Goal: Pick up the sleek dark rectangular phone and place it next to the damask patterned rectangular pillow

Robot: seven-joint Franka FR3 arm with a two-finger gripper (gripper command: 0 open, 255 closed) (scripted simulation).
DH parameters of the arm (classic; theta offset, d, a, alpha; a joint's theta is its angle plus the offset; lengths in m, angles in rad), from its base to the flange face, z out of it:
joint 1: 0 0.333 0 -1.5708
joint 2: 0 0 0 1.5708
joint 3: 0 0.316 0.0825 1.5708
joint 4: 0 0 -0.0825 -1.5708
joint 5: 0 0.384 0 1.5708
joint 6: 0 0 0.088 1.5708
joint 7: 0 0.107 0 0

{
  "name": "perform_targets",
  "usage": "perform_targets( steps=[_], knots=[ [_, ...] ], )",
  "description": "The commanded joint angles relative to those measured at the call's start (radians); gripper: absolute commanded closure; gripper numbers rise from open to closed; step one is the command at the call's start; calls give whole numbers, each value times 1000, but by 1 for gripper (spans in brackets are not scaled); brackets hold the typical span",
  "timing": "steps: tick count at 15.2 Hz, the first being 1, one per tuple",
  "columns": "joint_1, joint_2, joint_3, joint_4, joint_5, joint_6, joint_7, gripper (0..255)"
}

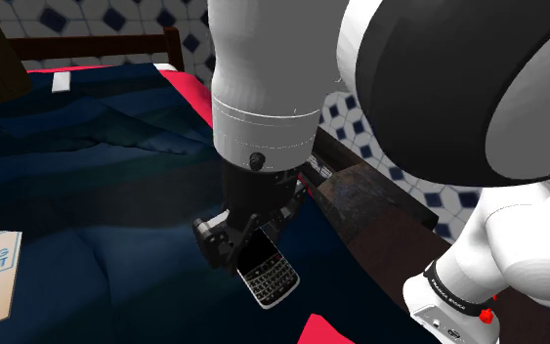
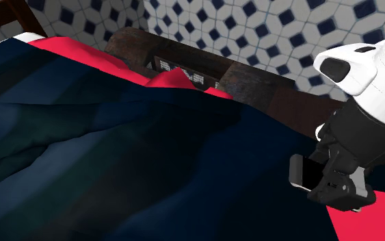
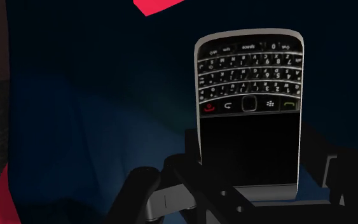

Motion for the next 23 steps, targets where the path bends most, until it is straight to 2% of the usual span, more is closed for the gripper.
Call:
perform_targets(
  steps=[1,23],
  knots=[
    [1,3,4,-23,1,27,0,255],
    [0,118,55,-229,-26,338,18,255]
  ],
)
